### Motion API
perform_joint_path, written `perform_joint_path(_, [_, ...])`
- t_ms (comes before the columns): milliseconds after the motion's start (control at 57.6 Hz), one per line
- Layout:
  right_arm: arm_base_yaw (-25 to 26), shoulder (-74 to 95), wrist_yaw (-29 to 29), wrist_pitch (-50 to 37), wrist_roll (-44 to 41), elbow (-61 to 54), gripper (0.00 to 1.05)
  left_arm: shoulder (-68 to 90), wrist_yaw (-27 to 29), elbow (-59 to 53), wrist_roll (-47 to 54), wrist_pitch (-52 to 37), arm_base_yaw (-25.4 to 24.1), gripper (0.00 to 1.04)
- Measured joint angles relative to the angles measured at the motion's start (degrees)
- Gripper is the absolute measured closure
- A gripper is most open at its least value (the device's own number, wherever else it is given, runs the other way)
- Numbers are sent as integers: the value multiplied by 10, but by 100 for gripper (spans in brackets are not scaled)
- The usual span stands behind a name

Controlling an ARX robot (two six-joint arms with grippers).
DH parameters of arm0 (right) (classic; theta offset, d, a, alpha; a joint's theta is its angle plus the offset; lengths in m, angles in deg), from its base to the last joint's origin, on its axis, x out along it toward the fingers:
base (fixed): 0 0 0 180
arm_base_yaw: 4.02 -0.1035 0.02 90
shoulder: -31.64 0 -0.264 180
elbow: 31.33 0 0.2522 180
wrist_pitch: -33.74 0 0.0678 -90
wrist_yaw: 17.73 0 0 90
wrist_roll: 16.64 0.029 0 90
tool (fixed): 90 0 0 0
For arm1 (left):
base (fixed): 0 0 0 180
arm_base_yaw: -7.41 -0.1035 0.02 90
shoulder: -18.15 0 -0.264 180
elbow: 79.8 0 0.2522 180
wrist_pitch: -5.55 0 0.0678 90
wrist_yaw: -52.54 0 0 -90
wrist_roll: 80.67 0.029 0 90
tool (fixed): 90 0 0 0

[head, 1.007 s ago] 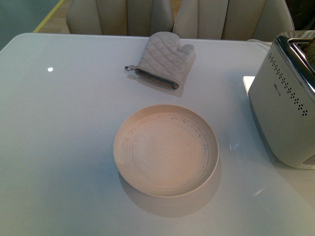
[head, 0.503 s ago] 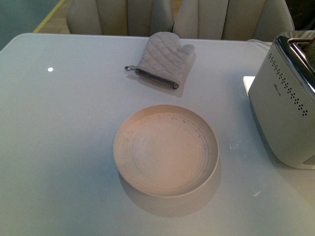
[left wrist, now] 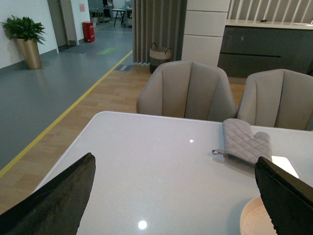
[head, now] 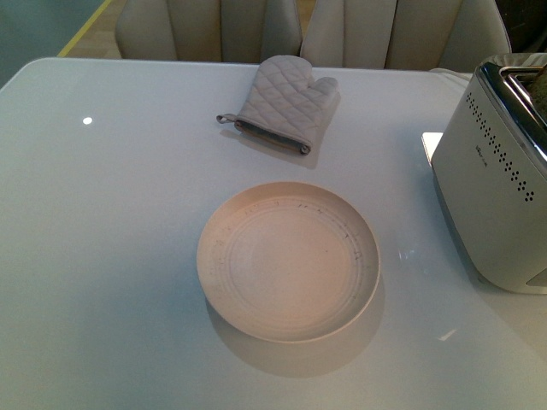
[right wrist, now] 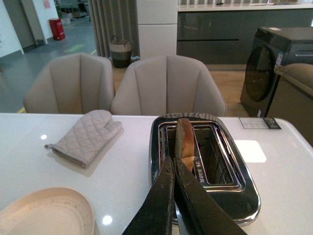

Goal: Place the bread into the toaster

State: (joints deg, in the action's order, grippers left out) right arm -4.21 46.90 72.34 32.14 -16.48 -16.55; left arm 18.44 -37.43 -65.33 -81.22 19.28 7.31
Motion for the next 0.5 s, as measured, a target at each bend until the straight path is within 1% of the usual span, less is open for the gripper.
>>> perform_joint_path(295, [0, -52, 0, 52, 0, 0, 103, 0, 0, 0, 0, 0, 0, 7])
perform_joint_path(312, [0, -58, 0, 58, 0, 0, 103, 0, 0, 0, 0, 0, 0, 7])
perform_joint_path(365, [0, -104, -1, 123, 0, 0, 103, 0, 0, 0, 0, 0, 0, 7])
perform_joint_path(399, [0, -125, 0, 142, 0, 0, 103, 0, 0, 0, 0, 0, 0, 7])
perform_joint_path(503, [0, -147, 0, 151, 0, 0, 103, 0, 0, 0, 0, 0, 0, 7])
